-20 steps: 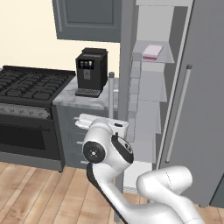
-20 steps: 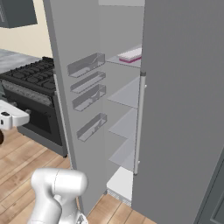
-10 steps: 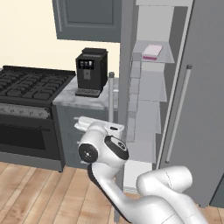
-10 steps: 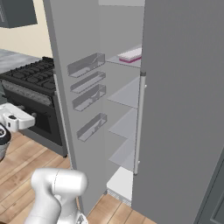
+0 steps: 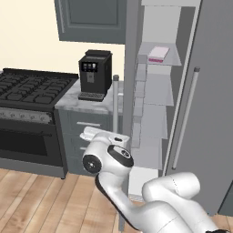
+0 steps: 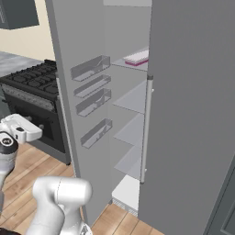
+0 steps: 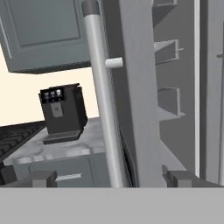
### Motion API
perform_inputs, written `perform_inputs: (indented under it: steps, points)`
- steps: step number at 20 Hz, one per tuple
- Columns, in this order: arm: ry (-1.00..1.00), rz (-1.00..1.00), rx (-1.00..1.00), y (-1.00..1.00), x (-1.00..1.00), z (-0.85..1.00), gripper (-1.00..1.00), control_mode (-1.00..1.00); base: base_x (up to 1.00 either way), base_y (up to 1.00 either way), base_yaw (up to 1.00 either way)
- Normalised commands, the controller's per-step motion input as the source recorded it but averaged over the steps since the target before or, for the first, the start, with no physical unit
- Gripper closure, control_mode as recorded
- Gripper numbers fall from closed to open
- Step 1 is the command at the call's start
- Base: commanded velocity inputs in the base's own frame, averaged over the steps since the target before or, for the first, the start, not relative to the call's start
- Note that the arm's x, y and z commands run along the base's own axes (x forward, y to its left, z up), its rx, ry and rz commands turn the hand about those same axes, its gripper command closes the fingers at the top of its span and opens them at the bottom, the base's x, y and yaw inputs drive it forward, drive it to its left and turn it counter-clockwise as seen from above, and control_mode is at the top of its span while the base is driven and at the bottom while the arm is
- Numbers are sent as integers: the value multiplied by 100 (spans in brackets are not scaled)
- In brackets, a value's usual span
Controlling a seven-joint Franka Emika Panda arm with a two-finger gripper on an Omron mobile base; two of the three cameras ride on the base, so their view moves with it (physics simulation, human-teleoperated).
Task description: The ice cube tray has been filled with water. Take the tray and place it in the freezer to make ice. Close the freezer door after placing the tray.
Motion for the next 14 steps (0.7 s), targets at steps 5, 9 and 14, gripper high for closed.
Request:
perform_inputs:
  steps: [5,9,14]
  points:
    - [2,-1,2,-15,8,-32,-100,-100,0,0,0]
    - [1,-1,0,-7,23,-21,-100,-100,0,0,0]
    - [0,-2,1,-17,20,-10,-100,-100,0,0,0]
